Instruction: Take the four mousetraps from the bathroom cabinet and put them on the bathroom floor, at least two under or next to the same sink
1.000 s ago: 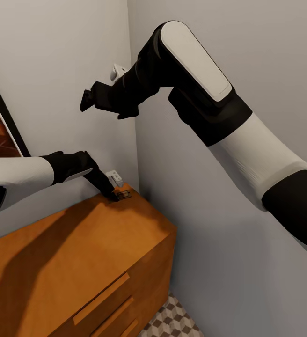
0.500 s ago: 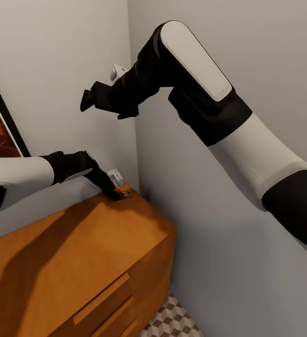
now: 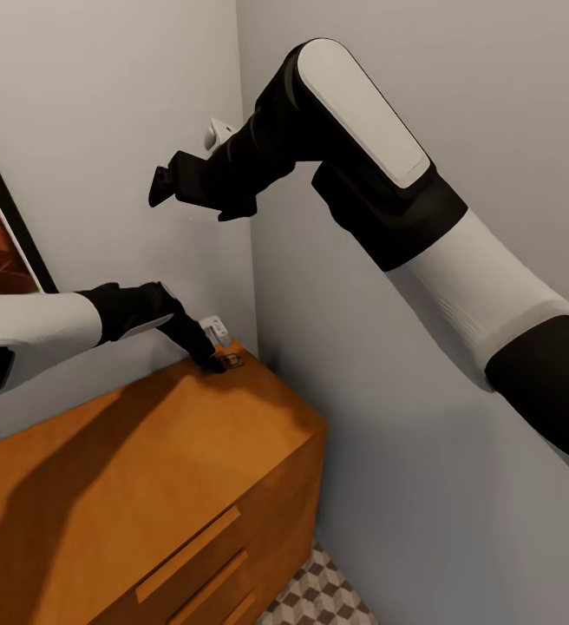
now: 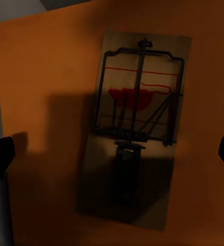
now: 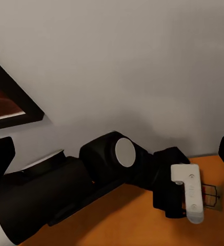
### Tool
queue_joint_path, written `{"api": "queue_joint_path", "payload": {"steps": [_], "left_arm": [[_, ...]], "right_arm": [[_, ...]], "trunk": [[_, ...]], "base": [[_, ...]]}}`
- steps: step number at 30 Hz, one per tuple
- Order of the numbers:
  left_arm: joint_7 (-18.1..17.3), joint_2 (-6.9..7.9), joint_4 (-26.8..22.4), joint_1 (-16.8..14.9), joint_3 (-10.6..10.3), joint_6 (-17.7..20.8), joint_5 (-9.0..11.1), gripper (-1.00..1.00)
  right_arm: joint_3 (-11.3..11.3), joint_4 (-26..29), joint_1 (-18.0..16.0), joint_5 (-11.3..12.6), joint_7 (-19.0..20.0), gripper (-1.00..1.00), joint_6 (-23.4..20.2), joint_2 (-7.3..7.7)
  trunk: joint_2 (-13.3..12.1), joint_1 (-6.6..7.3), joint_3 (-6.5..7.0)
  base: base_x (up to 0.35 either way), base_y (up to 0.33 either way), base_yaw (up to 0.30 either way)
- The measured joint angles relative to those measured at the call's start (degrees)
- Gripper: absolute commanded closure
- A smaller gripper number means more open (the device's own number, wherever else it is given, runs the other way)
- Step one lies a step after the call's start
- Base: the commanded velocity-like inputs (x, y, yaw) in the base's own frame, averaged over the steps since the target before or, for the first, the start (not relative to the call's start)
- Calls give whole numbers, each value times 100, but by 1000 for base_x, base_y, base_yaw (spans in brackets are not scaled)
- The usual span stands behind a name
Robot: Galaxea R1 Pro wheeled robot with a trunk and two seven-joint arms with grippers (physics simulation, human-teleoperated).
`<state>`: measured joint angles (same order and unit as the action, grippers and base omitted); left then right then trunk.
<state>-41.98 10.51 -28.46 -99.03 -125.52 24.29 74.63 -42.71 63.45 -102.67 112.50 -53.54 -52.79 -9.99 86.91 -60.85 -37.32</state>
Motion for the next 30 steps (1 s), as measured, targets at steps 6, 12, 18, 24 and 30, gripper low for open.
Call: {"api": "queue_joint_path", "payload": {"steps": [6, 12, 18, 24, 30], "left_arm": [[0, -11, 0, 31, 0, -4, 0, -100], [0, -14, 0, 64, -2, -8, 0, -100], [0, -20, 0, 93, -4, -72, 0, -100], [0, -23, 0, 121, -2, -109, 0, -100], [12, -18, 0, 156, 9, -125, 1, -100]], "right_arm": [[0, 0, 0, 5, 0, -100, 0, 0], [-3, 0, 0, 8, 0, -100, 0, 0], [-1, 0, 0, 8, 0, -100, 0, 0], [-3, 0, 0, 8, 0, -100, 0, 0], [-2, 0, 0, 9, 0, -100, 1, 0]], "trunk": [[0, 0, 0], [0, 0, 0], [0, 0, 0], [0, 0, 0], [1, 1, 2]], "base": [[0, 0, 0], [0, 0, 0], [0, 0, 0], [0, 0, 0], [0, 0, 0]]}}
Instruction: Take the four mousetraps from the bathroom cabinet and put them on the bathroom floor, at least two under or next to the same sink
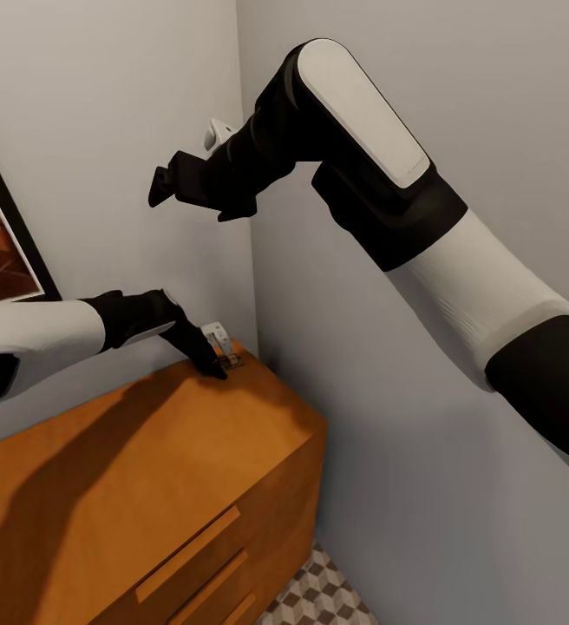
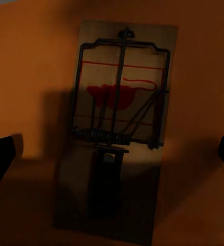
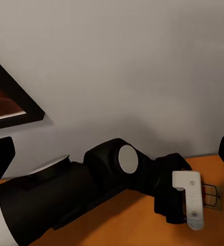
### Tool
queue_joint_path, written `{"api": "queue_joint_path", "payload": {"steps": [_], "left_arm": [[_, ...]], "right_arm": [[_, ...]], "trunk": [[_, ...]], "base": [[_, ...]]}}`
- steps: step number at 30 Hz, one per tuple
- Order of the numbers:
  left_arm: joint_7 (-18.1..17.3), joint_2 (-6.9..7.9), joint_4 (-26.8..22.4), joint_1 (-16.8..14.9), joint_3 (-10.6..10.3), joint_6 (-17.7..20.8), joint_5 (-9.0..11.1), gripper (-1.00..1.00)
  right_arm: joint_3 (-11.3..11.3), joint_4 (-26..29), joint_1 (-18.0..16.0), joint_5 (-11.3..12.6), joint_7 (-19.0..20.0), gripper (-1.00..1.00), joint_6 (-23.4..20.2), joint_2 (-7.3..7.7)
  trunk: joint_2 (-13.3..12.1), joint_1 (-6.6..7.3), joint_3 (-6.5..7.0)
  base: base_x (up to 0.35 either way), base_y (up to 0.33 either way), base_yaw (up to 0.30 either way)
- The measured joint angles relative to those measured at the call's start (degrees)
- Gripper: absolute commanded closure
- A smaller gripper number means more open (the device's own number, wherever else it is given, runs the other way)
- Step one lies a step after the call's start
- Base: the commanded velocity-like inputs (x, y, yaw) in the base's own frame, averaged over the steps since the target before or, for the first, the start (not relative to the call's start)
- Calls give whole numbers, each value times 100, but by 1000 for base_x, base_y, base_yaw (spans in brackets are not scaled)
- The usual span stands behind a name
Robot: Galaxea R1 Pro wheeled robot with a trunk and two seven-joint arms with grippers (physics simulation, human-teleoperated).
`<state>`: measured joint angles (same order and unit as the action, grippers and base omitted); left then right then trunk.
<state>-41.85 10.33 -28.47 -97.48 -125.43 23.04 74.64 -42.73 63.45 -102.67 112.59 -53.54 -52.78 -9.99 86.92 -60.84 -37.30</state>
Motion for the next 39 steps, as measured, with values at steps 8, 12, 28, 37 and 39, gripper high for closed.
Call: {"api": "queue_joint_path", "payload": {"steps": [8, 12, 28, 37, 39], "left_arm": [[-18, 2, 77, 21, 0, 21, 36, -100], [-16, 0, 142, 32, -6, 12, 24, 100], [-3, -3, 248, 84, -16, -306, -1, 100], [-9, -12, 244, 91, 2, -322, -3, 100], [-150, -84, 418, 135, 10, -303, 2, 100]], "right_arm": [[-5, 0, 0, 1, 0, -100, 0, 0], [-6, 0, 0, 1, 0, -100, 0, 0], [-6, -4, 0, 1, 0, -100, 0, 0], [-39, -15, 0, -4, 0, -100, 0, 0], [-40, -16, 0, -6, 0, -100, 0, 0]], "trunk": [[0, 0, 0], [0, 0, 0], [0, 0, 0], [0, 0, 0], [0, 0, 0]], "base": [[0, 0, 0], [0, 0, 0], [0, 0, 0], [0, 0, 0], [0, 0, 0]]}}
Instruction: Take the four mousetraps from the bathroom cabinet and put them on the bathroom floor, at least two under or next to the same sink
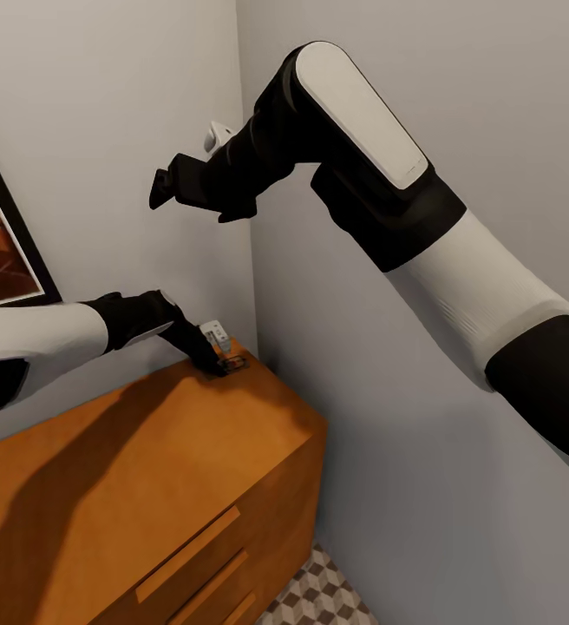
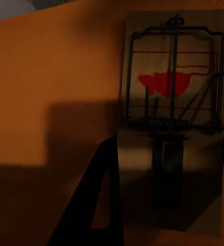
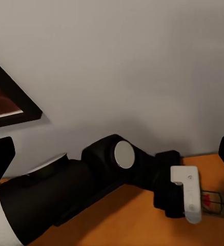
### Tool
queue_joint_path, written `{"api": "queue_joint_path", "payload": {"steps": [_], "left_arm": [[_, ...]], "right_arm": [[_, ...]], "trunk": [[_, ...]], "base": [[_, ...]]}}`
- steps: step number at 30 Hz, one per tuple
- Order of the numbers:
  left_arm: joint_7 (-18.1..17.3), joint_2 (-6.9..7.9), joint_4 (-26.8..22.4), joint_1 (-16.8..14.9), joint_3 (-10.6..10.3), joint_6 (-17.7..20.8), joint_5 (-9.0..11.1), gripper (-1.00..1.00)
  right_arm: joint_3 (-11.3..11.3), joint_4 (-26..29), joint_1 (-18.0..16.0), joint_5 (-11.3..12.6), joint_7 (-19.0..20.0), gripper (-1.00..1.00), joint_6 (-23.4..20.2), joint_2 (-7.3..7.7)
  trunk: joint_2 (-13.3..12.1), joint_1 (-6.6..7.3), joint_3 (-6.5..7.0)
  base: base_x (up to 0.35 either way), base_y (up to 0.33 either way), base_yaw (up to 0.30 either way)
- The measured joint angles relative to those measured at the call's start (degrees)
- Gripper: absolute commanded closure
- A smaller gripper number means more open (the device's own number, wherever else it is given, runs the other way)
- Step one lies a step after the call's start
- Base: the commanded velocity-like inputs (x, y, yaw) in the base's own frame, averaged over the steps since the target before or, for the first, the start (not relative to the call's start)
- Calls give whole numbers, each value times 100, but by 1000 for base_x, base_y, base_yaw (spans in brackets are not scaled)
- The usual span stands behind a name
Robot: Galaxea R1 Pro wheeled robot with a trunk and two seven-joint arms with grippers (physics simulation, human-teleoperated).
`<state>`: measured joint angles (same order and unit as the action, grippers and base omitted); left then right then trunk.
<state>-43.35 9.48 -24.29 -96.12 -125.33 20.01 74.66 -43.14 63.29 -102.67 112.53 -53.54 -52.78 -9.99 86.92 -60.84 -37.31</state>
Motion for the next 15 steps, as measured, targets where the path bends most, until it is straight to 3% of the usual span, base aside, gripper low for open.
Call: {"api": "queue_joint_path", "payload": {"steps": [1, 3, 7, 10, 15], "left_arm": [[-117, -70, 165, 41, 2, 17, 5, 100], [-361, -200, 15, 18, 25, 26, 9, 100], [-839, -478, 406, -61, 14, 89, 17, 100], [-979, -579, 513, -76, 8, 115, 11, 100], [-1043, -626, 550, -157, 7, 410, 6, 100]], "right_arm": [[0, 0, 0, -1, 0, -100, 0, 0], [-1, 3, 0, -2, 0, -100, -1, 0], [-1, 7, 0, -9, 0, -100, -1, 0], [3, 3, 0, -11, 0, -100, -6, 0], [1, 7, 0, -11, -2, -100, -6, 0]], "trunk": [[0, 0, 0], [0, 0, 0], [-1, -1, -1], [-1, -1, -2], [-1, -1, -2]], "base": [[0, 0, 0], [0, 0, 0], [0, 0, 0], [0, 0, 0], [0, 0, 0]]}}
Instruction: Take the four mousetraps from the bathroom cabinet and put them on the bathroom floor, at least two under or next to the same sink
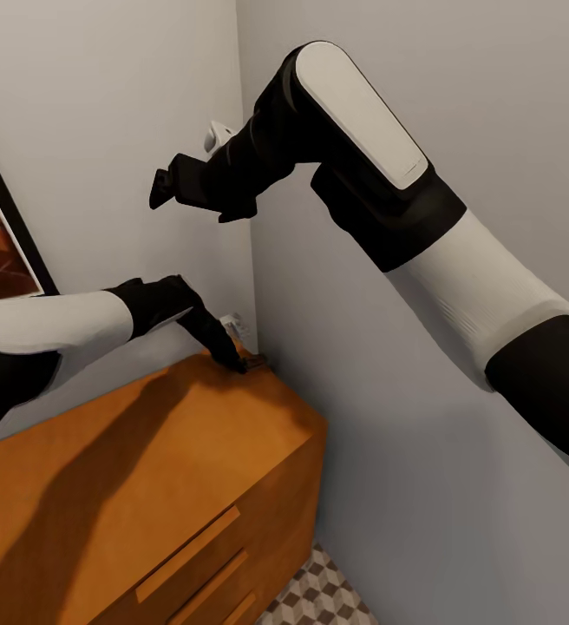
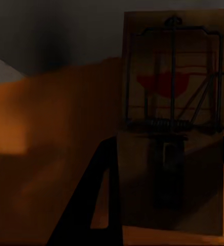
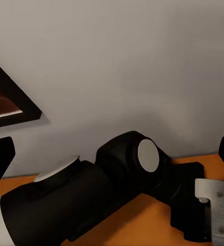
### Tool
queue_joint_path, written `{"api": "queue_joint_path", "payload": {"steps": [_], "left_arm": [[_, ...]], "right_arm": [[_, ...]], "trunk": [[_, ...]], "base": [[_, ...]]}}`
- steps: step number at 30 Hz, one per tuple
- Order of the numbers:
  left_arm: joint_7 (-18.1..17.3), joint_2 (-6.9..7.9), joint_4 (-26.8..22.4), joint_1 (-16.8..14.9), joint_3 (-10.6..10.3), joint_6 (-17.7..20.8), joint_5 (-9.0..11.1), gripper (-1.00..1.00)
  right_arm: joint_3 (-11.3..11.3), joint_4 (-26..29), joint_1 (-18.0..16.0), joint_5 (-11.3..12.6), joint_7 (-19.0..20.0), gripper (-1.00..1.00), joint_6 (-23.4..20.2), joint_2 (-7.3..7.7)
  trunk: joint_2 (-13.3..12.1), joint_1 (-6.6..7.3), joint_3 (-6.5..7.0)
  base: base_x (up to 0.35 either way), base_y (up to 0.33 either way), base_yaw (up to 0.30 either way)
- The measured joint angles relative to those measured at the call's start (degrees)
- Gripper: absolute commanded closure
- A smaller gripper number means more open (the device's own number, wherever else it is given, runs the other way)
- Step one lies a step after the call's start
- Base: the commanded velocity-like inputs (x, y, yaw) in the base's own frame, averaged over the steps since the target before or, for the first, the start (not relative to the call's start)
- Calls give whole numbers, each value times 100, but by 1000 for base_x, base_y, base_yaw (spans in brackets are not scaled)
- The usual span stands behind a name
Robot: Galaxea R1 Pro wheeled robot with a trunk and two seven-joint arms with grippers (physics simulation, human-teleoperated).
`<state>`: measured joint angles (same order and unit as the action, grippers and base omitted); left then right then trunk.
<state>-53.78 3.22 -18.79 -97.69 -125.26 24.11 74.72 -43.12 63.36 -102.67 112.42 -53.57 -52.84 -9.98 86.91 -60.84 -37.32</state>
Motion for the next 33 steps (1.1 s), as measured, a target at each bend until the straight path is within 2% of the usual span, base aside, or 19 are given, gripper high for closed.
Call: {"api": "queue_joint_path", "payload": {"steps": [5, 18, 25, 33], "left_arm": [[-35, -34, -11, -70, -1, 131, -6, 100], [-146, -34, -8, -99, -10, 180, -14, 100], [-144, -22, -16, -99, -18, 518, -17, 100], [-152, -35, -76, -99, -15, 620, -9, 100]], "right_arm": [[5, 8, 0, 0, -4, -100, 3, 0], [5, -7, 0, -1, -6, -100, -1, 0], [8, 4, 0, -1, -8, -100, -3, 0], [13, -29, 0, -5, -28, -100, -20, 0]], "trunk": [[0, 0, 0], [0, -1, 0], [0, -3, 0], [0, -4, 0]], "base": [[0, 0, 0], [-17, 0, 0], [-268, 0, 0], [-330, 0, 0]]}}
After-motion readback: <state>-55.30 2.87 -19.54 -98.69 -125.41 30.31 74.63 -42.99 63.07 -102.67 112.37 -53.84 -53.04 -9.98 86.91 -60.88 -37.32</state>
